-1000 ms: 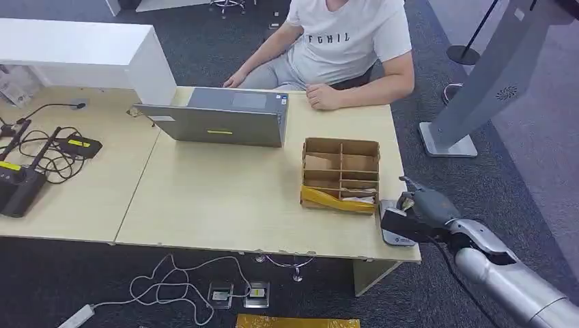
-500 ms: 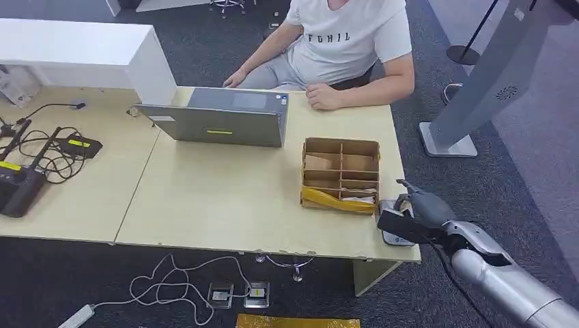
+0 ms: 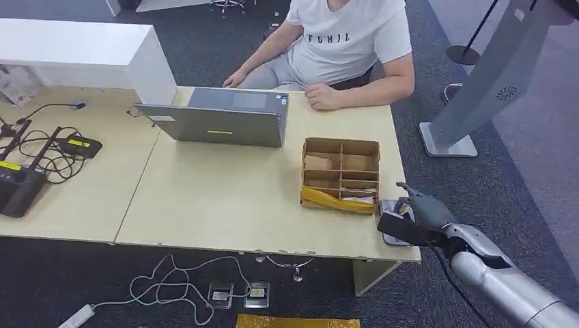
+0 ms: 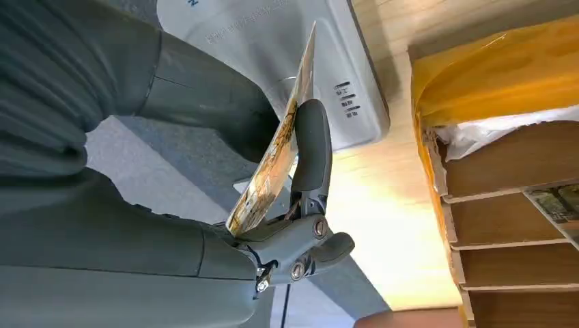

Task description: Pass the card to the sensor for recognition and then transmit it.

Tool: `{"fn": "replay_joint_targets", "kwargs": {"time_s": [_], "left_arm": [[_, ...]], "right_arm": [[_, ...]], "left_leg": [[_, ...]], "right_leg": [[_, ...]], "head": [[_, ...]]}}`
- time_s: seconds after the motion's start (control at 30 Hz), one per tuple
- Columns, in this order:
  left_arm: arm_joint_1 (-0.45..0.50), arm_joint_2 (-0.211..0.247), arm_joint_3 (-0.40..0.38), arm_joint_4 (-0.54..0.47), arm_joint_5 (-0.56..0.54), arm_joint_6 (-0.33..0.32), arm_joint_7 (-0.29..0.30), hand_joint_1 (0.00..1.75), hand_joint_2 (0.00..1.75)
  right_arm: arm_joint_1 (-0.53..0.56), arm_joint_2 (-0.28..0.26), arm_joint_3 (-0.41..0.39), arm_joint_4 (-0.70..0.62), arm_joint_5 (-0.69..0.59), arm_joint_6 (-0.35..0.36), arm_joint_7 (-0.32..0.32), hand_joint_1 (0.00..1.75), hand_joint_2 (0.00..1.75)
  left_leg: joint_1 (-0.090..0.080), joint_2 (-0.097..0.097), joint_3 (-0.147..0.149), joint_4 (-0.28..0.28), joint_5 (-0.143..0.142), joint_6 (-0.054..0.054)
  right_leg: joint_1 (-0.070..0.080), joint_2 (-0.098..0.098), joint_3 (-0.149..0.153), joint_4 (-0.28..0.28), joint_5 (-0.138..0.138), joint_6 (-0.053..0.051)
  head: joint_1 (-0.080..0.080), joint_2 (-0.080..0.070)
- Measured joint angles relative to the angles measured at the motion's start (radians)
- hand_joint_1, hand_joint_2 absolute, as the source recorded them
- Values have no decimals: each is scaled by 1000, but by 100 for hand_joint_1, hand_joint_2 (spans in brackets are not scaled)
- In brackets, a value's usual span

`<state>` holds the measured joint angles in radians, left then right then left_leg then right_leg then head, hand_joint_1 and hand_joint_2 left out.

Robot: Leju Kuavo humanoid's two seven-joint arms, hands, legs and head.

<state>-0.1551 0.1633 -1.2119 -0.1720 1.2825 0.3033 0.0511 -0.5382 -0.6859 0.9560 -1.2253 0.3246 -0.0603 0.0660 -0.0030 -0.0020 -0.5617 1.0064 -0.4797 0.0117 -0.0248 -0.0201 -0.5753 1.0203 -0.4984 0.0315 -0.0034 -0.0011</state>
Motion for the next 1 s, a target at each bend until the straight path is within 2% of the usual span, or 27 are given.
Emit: {"fn": "replay_joint_targets", "kwargs": {"time_s": [1.0], "left_arm": [[-1, 0, 0, 0, 6, 5, 8, 0, 0]], "right_arm": [[0, 17, 1, 0, -34, 3, -1, 175, 175]], "left_leg": [[0, 0, 0, 0, 0, 0]], "right_leg": [[0, 0, 0, 0, 0, 0]], "head": [[0, 0]]}}
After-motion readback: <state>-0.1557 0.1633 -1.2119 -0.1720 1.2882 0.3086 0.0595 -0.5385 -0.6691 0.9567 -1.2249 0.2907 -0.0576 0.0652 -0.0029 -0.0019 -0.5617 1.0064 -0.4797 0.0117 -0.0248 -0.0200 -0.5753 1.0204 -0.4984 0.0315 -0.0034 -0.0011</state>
